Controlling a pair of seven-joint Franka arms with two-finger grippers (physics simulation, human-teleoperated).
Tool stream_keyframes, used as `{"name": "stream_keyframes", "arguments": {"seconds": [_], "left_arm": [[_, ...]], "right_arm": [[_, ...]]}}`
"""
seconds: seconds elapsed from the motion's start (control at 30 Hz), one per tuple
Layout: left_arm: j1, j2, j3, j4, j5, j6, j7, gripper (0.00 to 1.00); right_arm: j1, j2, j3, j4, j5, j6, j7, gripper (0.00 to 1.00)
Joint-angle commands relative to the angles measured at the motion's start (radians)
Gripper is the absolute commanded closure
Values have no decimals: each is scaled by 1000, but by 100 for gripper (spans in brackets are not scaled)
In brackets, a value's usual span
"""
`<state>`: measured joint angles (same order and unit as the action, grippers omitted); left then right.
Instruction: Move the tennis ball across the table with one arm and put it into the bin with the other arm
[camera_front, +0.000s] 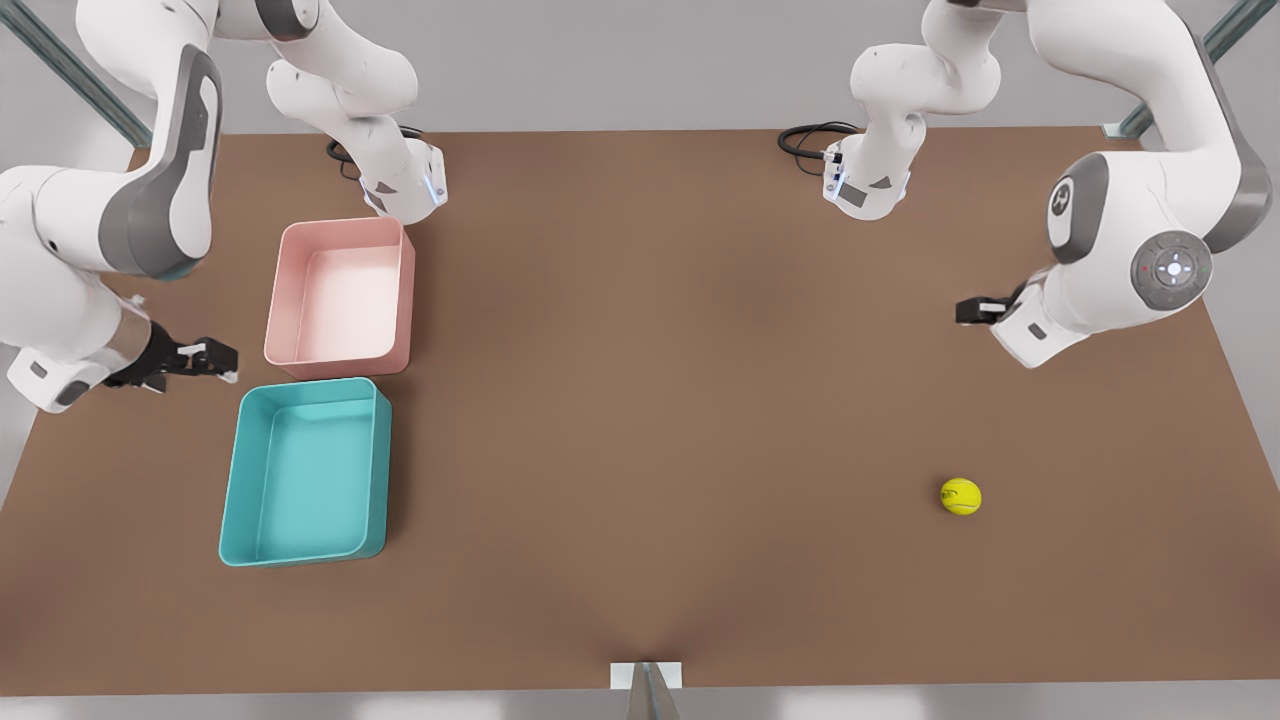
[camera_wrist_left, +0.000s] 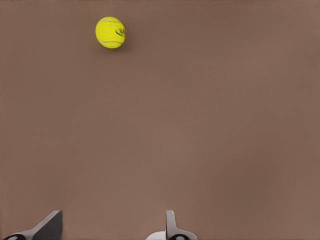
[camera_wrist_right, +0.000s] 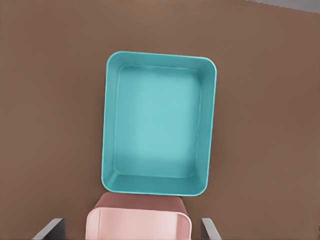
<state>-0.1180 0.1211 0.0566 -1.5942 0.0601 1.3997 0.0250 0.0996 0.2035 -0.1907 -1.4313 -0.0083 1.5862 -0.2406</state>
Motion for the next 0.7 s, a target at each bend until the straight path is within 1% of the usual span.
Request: {"name": "stream_keyframes", "arguments": {"seconds": [0.0,0.07,0.1,0.13,0.17,0.2,0.23,0.27,0.3,0.33,0.4,0.47,0.5,0.57,0.6,0.67], "left_arm": [[-9,0,0,0,1,39,81,0],[-9,6,0,0,0,39,81,0],[-6,21,2,3,-2,47,81,21],[1,63,2,7,9,48,88,78],[31,135,2,7,6,145,249,79],[34,173,3,3,6,263,323,79],[41,241,3,5,-2,301,352,79],[61,293,3,3,-17,384,567,79],[70,342,2,7,-40,439,582,79],[90,385,-1,52,-32,463,850,79],[150,514,3,216,-32,430,1335,79],[202,558,3,233,-32,438,1815,79],[210,568,3,234,-32,440,1958,79],[213,601,25,244,4,513,2328,79],[213,607,23,243,41,545,2359,79],[215,646,23,243,43,614,2342,79]], "right_arm": [[0,-1,0,9,-4,21,-14,0],[2,0,0,9,-4,17,-14,0],[0,2,0,9,-5,15,-13,0],[0,5,0,9,-5,17,-13,0],[0,7,0,9,1,17,-14,0],[0,19,0,9,1,17,-9,0],[0,22,0,11,5,17,-3,0],[0,19,-1,26,-4,14,-9,0],[0,19,0,32,5,9,-6,0],[2,30,0,31,-1,9,0,0],[0,59,0,63,1,18,-14,0],[0,60,0,66,1,18,-3,0],[2,60,0,66,1,18,-2,0],[3,59,0,63,1,11,-13,0],[3,48,0,60,1,6,-13,0],[5,20,2,54,-2,-5,-16,0]]}}
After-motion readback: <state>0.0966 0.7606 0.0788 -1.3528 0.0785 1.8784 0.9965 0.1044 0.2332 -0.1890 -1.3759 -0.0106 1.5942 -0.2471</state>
